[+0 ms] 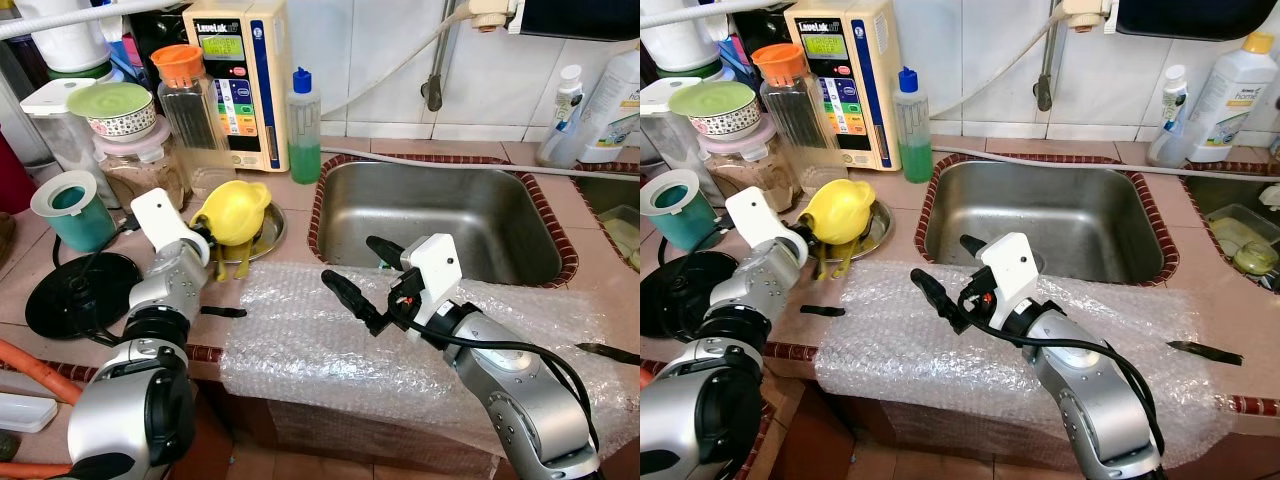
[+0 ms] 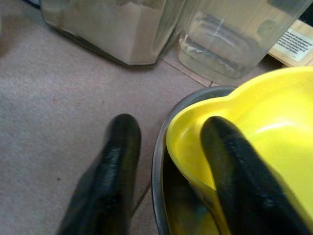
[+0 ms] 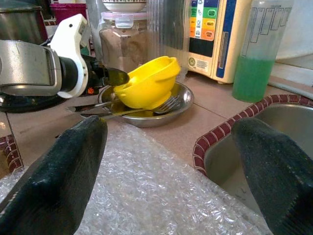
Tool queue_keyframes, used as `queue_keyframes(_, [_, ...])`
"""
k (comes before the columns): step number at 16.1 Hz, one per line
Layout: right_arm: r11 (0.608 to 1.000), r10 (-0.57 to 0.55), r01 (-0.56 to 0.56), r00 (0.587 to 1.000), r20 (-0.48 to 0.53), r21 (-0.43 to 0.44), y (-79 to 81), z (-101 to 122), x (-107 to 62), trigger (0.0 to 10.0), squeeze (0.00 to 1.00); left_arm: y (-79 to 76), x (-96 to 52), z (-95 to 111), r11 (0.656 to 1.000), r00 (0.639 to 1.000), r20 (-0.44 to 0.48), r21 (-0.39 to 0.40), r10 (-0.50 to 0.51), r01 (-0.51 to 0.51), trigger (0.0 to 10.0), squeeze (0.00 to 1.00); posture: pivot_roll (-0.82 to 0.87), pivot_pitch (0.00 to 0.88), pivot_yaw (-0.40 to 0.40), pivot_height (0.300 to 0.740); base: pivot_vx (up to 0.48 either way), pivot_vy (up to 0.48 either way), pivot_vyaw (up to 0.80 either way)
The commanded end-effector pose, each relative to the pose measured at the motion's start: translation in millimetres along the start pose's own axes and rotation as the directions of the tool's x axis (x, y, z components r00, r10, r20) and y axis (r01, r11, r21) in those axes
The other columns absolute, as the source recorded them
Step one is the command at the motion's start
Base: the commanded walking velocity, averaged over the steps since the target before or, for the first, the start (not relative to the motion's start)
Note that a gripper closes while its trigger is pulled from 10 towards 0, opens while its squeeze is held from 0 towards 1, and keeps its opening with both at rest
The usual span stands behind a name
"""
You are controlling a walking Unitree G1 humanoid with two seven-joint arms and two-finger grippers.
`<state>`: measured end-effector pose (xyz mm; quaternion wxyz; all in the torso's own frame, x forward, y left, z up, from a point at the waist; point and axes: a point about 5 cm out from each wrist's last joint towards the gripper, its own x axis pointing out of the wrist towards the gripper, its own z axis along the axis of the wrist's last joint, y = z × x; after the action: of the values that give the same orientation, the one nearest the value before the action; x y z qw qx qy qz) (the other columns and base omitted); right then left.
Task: Kitchen organization
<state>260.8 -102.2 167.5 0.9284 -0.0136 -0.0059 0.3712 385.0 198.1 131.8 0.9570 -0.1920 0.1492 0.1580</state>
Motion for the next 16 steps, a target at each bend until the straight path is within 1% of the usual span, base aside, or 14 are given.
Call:
queue_keyframes(1, [1.0,0.011,-0.011,1.0,0.01,-0.017,1.3,3.5,1.0,10.0,0.0,3.0,1.1,7.6,0.999,0.999,0.019,0.022,0.026,-0.027,0.0,0.0,-0.09,0.0,0.082,0.74,0.0,0.0,0.0])
queue_keyframes(6, [1.0,0.01,-0.01,1.0,0.005,-0.023,1.0,2.8,0.9,10.0,0.0,8.2,1.7,16.5,0.998,0.997,0.067,0.04,0.043,-0.045,0.0,0.0,-0.09,0.0,0.077,0.74,0.0,0.0,0.0])
queue_keyframes(8, [1.0,0.01,-0.009,1.0,0.003,-0.024,0.6,2.1,1.0,10.0,0.0,1.2,0.4,18.5,0.999,0.996,0.089,0.05,0.014,-0.018,0.0,0.0,-0.09,0.0,0.076,0.74,0.0,0.0,0.0])
queue_keyframes(12, [1.0,0.01,-0.01,1.0,0.0,-0.026,0.4,1.6,1.7,10.0,0.0,-0.8,0.0,17.4,1.0,0.996,0.09,0.023,0.001,-0.003,0.0,0.0,-0.09,0.0,0.076,0.74,0.0,0.0,0.0])
queue_keyframes(14, [1.0,0.008,-0.008,1.0,-0.002,-0.026,0.2,0.5,1.1,10.0,0.0,-1.9,-0.2,17.3,1.0,0.996,0.091,0.021,-0.006,0.004,0.0,0.0,-0.09,0.0,0.076,0.74,0.0,0.0,0.0])
queue_keyframes(16, [1.0,0.009,-0.009,1.0,-0.002,-0.027,0.7,0.6,1.7,10.0,0.0,-5.0,-0.4,17.2,1.0,0.995,0.093,0.005,-0.019,0.019,0.0,0.0,-0.09,0.0,0.076,0.74,0.0,0.0,0.0])
